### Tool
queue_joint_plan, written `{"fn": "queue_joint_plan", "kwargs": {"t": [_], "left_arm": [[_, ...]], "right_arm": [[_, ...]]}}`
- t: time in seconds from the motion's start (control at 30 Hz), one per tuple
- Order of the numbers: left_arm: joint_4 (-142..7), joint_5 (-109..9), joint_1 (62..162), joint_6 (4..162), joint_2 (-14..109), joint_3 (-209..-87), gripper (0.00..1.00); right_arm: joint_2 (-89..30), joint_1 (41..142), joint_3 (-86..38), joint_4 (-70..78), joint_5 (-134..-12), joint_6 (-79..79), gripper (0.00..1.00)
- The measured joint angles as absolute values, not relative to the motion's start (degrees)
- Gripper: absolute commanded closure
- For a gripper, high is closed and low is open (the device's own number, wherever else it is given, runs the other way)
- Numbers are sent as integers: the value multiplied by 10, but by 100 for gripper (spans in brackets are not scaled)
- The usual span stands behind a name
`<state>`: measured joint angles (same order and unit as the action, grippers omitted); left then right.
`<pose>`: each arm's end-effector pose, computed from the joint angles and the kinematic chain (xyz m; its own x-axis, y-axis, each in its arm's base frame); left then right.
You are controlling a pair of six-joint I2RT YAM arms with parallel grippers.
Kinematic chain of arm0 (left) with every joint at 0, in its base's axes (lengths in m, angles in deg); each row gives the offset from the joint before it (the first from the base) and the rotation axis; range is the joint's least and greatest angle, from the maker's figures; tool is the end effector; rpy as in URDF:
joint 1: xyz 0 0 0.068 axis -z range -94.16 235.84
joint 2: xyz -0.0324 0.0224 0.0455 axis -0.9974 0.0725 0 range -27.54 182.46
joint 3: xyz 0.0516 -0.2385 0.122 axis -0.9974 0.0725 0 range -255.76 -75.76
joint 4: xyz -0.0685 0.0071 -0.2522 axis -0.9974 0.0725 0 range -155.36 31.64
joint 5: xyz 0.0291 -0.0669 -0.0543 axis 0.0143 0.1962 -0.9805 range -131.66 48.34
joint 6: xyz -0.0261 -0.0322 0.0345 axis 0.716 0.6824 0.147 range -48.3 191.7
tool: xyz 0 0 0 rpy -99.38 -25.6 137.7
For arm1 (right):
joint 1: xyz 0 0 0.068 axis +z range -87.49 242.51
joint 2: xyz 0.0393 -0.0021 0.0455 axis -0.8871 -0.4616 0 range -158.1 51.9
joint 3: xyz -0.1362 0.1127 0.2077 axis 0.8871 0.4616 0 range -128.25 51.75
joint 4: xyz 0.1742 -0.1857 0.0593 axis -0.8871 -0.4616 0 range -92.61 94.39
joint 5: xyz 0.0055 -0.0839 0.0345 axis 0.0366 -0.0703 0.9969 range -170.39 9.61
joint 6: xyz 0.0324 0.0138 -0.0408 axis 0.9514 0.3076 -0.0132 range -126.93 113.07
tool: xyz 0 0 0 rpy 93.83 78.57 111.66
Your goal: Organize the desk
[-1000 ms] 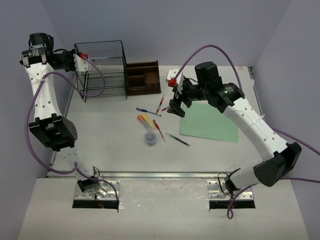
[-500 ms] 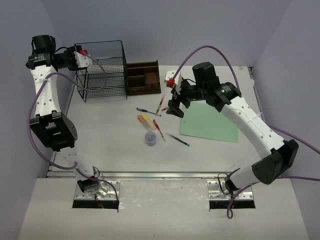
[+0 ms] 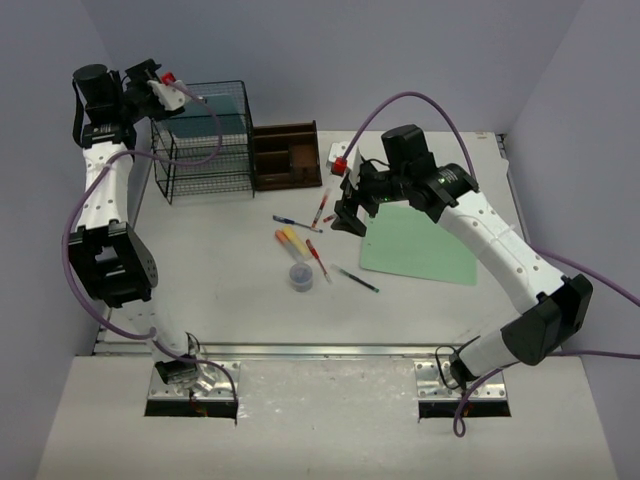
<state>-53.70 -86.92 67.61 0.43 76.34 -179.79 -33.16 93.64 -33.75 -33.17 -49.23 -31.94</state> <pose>0.4117 0.1092 0.4108 0.3566 0.8193 -0.4489 0.3210 0.3438 0.8825 0.2687 0.1839 0.3752 -0.1317 -0.5023 -0.8546 -0.9394 0.3386 -0.0542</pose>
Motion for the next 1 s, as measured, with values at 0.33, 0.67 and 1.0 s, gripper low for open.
{"fn": "queue_joint_plan", "kwargs": {"t": [0.33,0.67,1.0], "left_arm": [[-664,-818,704,120,794,-1799,38],[-606,-783,704,347,743,-1814,58],[-407,-673,708,493,545,-1742,100]], "right_arm": [[-333,936,-337,-333,-490,-320,1],[-333,926,-331,-329,-490,-307,1],[-333,922,-317,-325,-490,-298,1]]}}
